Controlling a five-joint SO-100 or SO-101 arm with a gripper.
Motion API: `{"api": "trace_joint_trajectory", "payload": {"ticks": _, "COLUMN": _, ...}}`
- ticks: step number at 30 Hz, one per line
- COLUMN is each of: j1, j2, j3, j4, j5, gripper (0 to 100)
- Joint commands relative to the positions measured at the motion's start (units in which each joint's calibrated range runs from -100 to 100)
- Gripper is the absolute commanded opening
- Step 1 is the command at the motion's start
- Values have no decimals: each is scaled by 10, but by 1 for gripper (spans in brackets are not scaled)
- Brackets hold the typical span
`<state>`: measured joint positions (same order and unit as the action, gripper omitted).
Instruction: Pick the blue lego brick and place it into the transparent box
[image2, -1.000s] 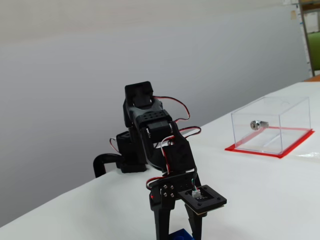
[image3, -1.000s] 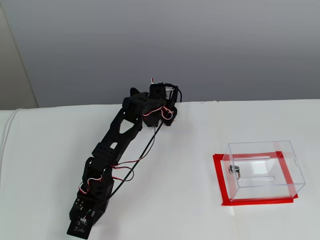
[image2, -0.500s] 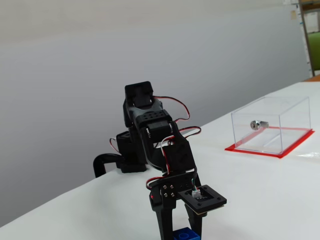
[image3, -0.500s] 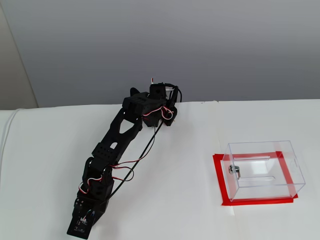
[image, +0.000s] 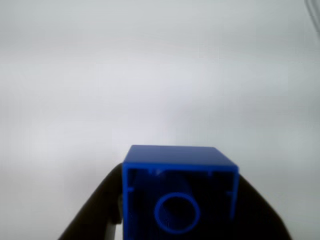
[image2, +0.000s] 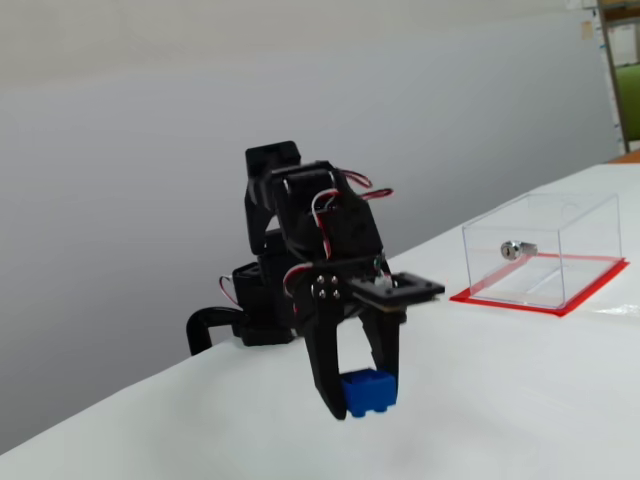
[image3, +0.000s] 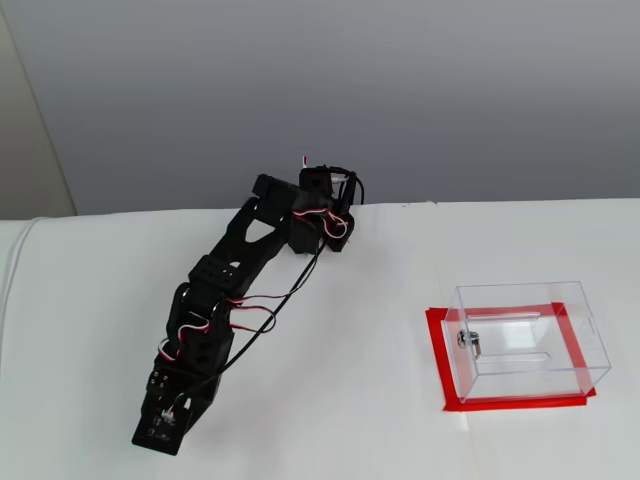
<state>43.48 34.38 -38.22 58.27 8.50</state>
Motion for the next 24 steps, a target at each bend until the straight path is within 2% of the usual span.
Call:
{"api": "trace_joint_trajectory", "payload": {"ticks": 1, "j1": -9, "j2": -108, "j3": -28, "j4": 22, "j5": -4, "gripper": 15}}
{"api": "trace_joint_trajectory", "payload": {"ticks": 16, "j1": -125, "j2": -340, "j3": -23, "j4": 114, "j5": -5, "gripper": 15}}
{"api": "trace_joint_trajectory", "payload": {"ticks": 24, "j1": -290, "j2": -416, "j3": -22, "j4": 191, "j5": -5, "gripper": 15}}
